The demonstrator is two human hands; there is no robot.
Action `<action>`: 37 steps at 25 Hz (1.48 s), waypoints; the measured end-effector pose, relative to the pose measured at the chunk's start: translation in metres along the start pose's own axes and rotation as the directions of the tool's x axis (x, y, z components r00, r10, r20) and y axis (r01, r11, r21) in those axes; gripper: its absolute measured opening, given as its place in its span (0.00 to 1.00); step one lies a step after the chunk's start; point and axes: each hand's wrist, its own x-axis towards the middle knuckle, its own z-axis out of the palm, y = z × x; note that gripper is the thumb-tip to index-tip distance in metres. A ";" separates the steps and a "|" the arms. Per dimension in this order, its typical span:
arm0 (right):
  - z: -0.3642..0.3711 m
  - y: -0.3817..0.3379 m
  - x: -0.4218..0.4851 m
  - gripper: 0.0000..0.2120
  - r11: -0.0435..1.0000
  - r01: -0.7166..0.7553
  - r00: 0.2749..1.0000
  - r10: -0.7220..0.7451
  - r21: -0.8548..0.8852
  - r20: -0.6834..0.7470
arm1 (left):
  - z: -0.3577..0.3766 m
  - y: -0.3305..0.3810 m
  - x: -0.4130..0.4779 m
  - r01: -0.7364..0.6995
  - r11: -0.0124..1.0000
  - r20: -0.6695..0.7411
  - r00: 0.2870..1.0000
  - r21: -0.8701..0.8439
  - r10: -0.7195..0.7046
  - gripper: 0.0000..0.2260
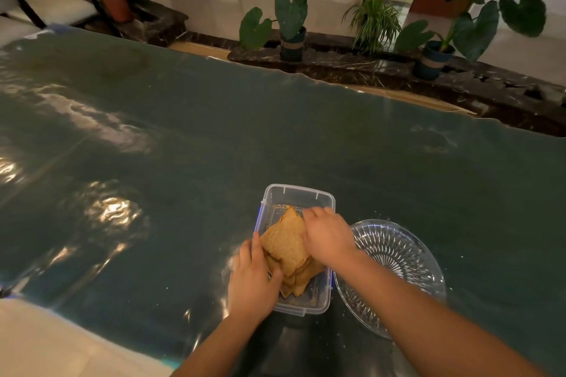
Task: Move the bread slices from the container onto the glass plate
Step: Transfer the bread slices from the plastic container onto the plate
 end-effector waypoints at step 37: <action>-0.054 0.013 -0.043 0.11 0.436 -0.291 0.909 0.403 0.851 0.105 | 0.003 -0.005 0.008 0.044 0.936 -0.004 0.999 -0.349 -0.049 0.23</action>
